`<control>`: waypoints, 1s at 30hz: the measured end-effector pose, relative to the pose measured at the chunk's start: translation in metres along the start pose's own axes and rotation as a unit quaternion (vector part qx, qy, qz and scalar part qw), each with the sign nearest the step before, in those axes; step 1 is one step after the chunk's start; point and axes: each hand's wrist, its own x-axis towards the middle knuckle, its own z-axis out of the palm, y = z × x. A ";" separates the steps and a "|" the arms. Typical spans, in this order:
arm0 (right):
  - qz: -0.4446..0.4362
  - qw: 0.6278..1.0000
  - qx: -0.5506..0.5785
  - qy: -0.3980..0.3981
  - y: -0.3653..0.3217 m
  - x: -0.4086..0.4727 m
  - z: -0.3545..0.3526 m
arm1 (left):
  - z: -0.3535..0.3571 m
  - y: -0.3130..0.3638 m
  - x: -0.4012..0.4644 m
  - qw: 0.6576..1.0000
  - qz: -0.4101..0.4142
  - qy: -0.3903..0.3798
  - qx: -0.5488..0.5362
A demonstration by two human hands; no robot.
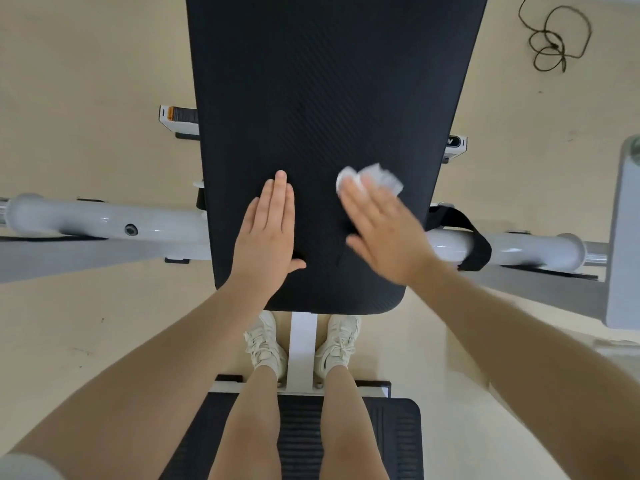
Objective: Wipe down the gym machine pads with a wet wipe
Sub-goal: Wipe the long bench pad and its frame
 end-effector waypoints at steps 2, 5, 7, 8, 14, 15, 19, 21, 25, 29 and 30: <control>-0.054 0.998 0.002 -0.045 -0.025 -0.038 0.024 | 0.004 0.002 0.001 1.000 -0.008 0.001 0.002; -0.111 0.991 0.015 -0.070 -0.049 -0.084 0.051 | 0.004 0.005 0.002 1.000 -0.021 -0.005 0.012; -0.149 0.986 -0.002 -0.080 -0.047 -0.094 0.057 | 0.003 0.006 0.002 1.000 -0.022 -0.009 0.010; -0.162 0.984 -0.011 -0.078 -0.041 -0.092 0.056 | 0.002 0.007 0.002 1.000 -0.025 -0.010 0.009; -0.019 0.998 -0.052 -0.001 0.042 -0.041 0.016 | 0.000 0.019 -0.006 0.999 -0.024 0.014 0.042; 0.036 0.998 -0.045 0.015 0.059 -0.035 0.008 | 0.001 0.021 -0.008 0.999 -0.010 0.022 0.046; 0.083 0.995 0.041 0.049 0.098 -0.033 -0.003 | 0.015 0.034 -0.020 0.998 0.046 0.034 0.035; 0.079 0.994 0.054 0.055 0.087 -0.038 0.004 | 0.025 0.041 -0.027 0.997 0.060 0.016 0.035; 0.004 0.999 0.042 0.002 0.033 -0.074 0.038 | 0.041 0.046 -0.033 0.998 0.050 -0.009 0.047; -0.028 0.998 0.061 -0.017 -0.025 -0.120 0.071 | 0.050 0.045 -0.031 0.998 0.049 0.003 0.043; -0.049 0.997 0.058 -0.024 -0.037 -0.129 0.078 | 0.052 0.044 -0.031 0.998 0.052 0.006 0.042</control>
